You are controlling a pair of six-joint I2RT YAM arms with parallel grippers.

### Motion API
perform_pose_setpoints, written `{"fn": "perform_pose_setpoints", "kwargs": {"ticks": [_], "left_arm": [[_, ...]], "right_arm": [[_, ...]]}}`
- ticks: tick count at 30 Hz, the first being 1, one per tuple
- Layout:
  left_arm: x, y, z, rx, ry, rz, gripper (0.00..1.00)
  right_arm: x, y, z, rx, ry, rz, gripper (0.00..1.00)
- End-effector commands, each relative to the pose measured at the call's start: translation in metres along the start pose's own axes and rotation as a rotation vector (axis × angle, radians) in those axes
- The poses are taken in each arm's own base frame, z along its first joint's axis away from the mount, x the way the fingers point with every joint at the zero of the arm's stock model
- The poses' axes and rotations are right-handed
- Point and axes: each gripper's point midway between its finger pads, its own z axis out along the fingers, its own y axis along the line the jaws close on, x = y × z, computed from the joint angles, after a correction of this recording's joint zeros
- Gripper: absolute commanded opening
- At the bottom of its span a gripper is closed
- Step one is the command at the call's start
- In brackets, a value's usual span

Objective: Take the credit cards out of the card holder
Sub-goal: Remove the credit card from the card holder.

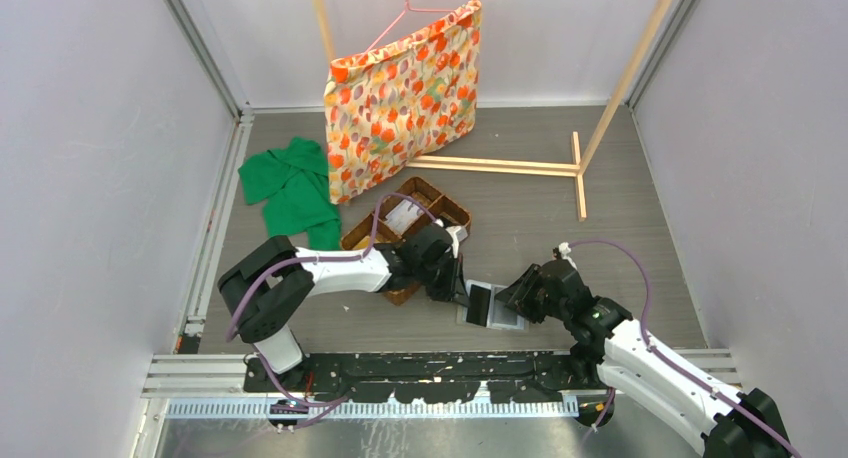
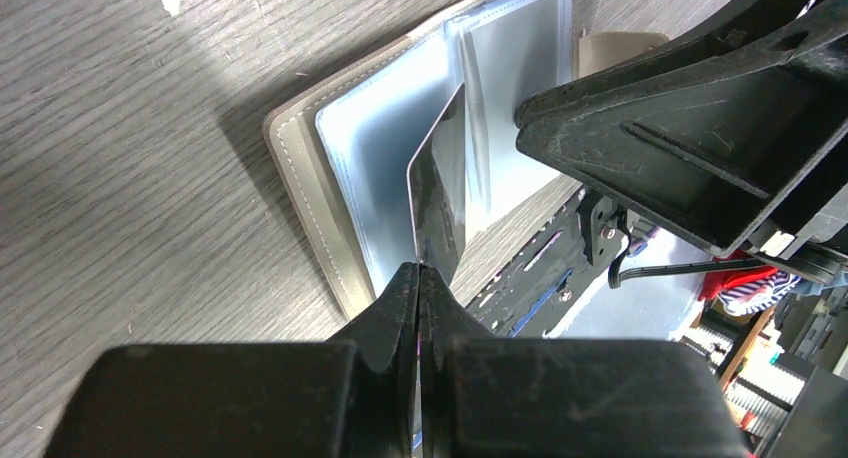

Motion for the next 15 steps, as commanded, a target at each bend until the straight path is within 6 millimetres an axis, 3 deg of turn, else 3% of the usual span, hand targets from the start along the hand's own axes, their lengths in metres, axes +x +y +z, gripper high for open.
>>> {"fn": "perform_pose_setpoints", "kwargs": {"ticks": [1, 11, 15], "left_arm": [[-0.01, -0.018, -0.003, 0.053, -0.015, 0.028, 0.0], [-0.009, -0.016, 0.001, 0.045, -0.01, 0.02, 0.01], [-0.011, -0.018, 0.003, 0.06, -0.014, 0.019, 0.01]], "right_arm": [[0.0, 0.012, -0.006, -0.023, 0.02, -0.037, 0.41], [0.011, 0.037, -0.002, -0.1, 0.084, -0.092, 0.41], [0.016, 0.037, 0.002, -0.093, 0.096, -0.103, 0.41]]}}
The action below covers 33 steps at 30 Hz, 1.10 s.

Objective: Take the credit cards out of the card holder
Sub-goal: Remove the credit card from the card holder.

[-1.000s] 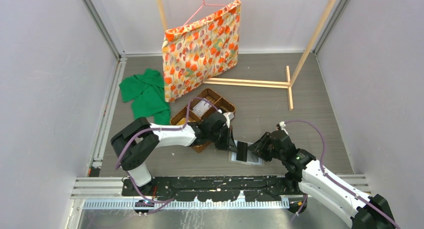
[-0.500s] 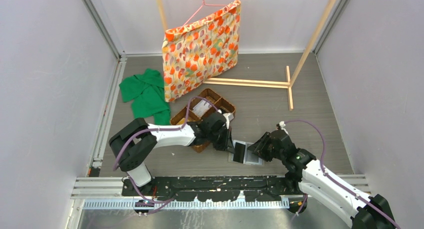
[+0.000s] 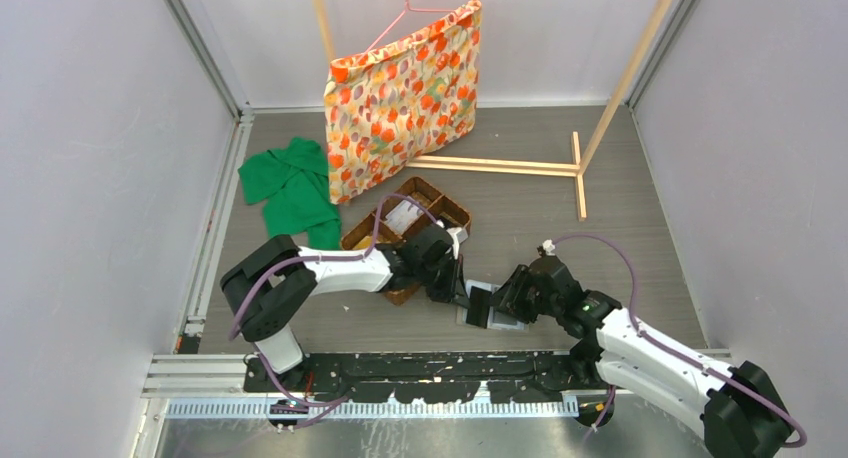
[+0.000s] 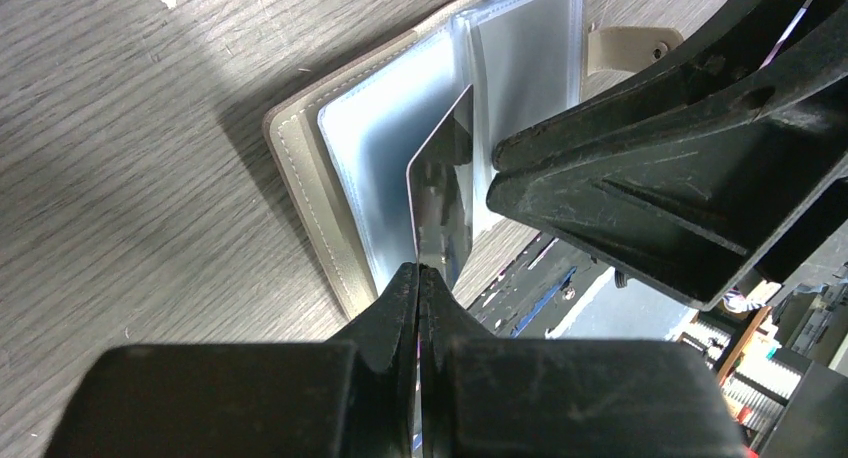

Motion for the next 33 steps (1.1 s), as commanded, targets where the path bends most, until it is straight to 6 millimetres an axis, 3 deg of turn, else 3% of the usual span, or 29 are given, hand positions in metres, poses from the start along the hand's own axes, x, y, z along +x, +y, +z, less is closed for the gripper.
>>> {"fn": "perform_pose_setpoints", "kwargs": {"ticks": [1, 11, 33], "left_arm": [[-0.013, -0.018, 0.002, 0.057, -0.026, 0.019, 0.01], [-0.013, -0.024, 0.003, 0.087, -0.023, 0.012, 0.01], [-0.011, -0.037, 0.013, 0.17, 0.015, -0.012, 0.11]], "right_arm": [[-0.003, 0.024, -0.001, -0.071, 0.0, -0.039, 0.41], [0.004, 0.009, 0.01, -0.025, 0.014, -0.021, 0.41], [0.005, 0.009, 0.012, -0.029, 0.015, -0.018, 0.41]]}}
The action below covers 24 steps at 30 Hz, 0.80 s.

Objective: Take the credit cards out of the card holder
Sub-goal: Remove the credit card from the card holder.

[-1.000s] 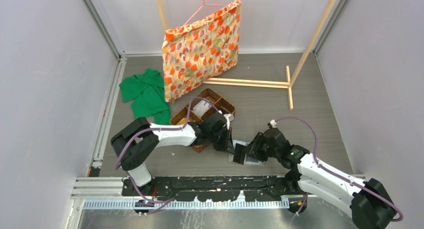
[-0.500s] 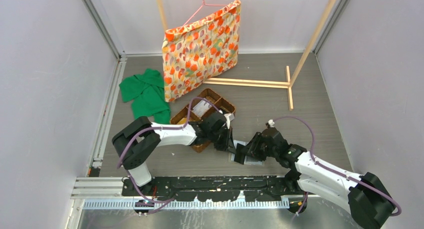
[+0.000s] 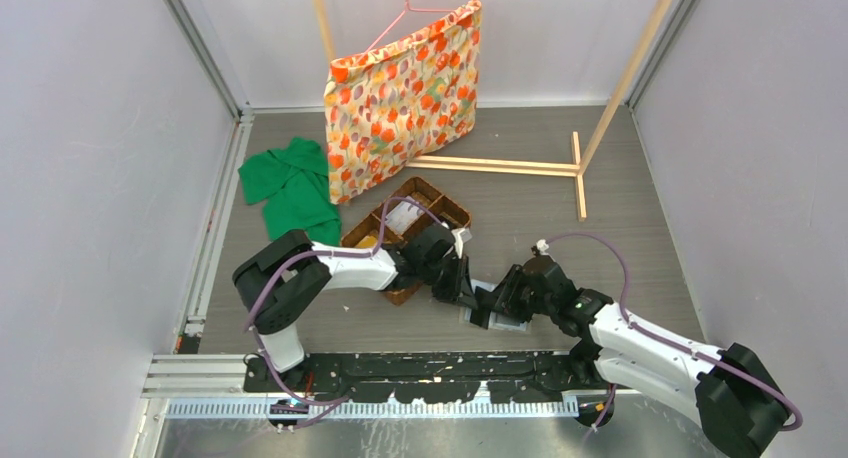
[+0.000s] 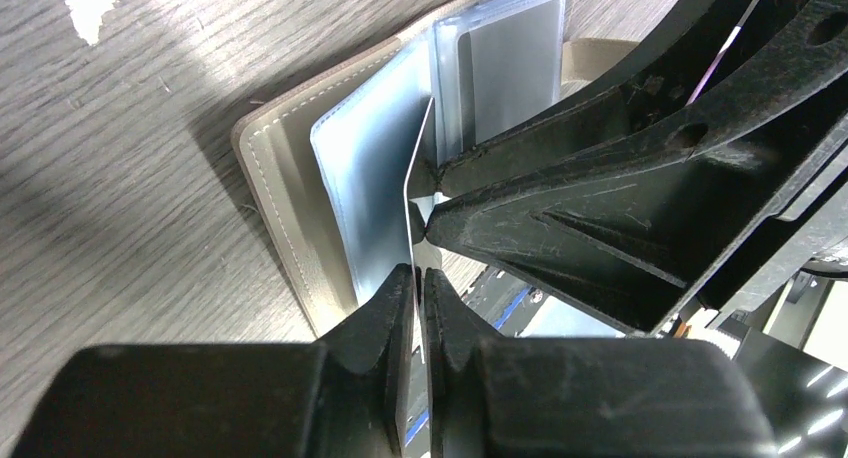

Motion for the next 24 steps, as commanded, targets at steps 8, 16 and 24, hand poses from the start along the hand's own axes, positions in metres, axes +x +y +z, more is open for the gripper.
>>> {"fn": "perform_pose_setpoints", "kwargs": {"ticks": [8, 16, 24], "left_arm": [[-0.013, -0.027, -0.002, 0.078, -0.03, 0.037, 0.01], [-0.023, -0.044, -0.042, -0.005, -0.049, 0.166, 0.01], [-0.066, -0.044, -0.115, -0.335, -0.069, 0.487, 0.0]], "right_arm": [[-0.001, 0.007, 0.0, -0.027, -0.006, -0.001, 0.41], [-0.024, 0.026, -0.039, -0.037, -0.112, -0.039, 0.52], [-0.052, 0.024, -0.072, 0.032, -0.267, -0.027, 0.59]]}}
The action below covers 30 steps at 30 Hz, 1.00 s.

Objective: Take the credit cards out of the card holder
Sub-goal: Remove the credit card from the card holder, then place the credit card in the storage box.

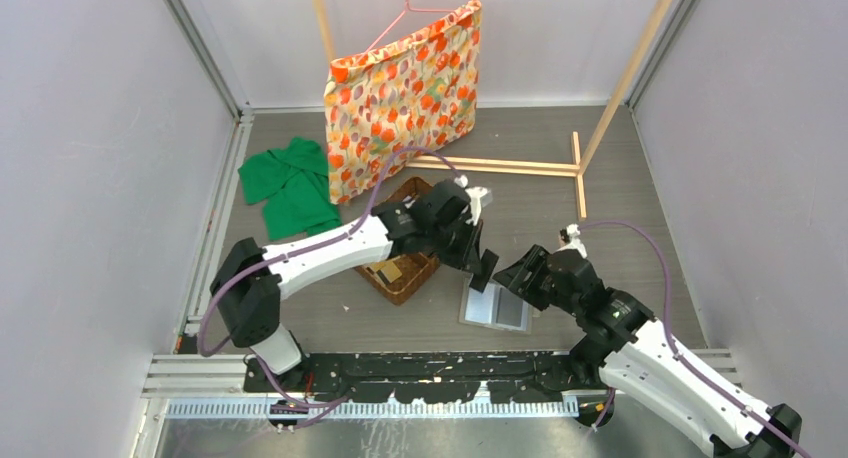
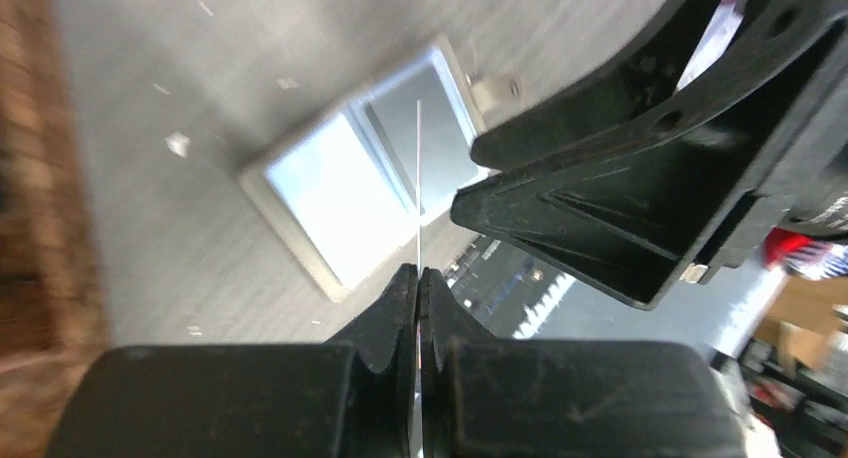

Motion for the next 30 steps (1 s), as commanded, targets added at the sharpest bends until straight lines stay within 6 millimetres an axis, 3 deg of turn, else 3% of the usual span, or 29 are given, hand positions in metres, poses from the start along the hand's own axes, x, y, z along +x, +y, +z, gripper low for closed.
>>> {"fn": "perform_pose_setpoints", "kwargs": {"ticks": [1, 6, 11, 21, 28, 30], "left_arm": [[-0.022, 0.037, -0.06, -0.304, 0.016, 0.25, 0.01], [-0.073, 0.085, -0.098, -0.678, -0.033, 0.461, 0.0], [-0.1, 0.115, -0.093, -0.86, -0.011, 0.608, 0.0], [-0.08, 0.162, -0.039, -0.949, 0.156, 0.64, 0.0], [-0.069, 0.172, -0.027, -0.95, 0.182, 0.617, 0.0], [-0.065, 0.173, -0.023, -0.946, 0.18, 0.584, 0.05]], "right_arm": [[-0.014, -0.015, -0.01, 0.089, -0.077, -0.014, 0.59], [-0.014, -0.018, -0.009, 0.09, -0.083, 0.002, 0.59], [-0.014, -0.021, -0.012, 0.099, -0.088, 0.007, 0.59], [-0.014, -0.029, -0.02, 0.104, -0.105, 0.033, 0.59], [-0.014, -0.028, -0.019, 0.101, -0.103, 0.031, 0.59], [-0.013, -0.028, -0.018, 0.104, -0.101, 0.029, 0.59]]}}
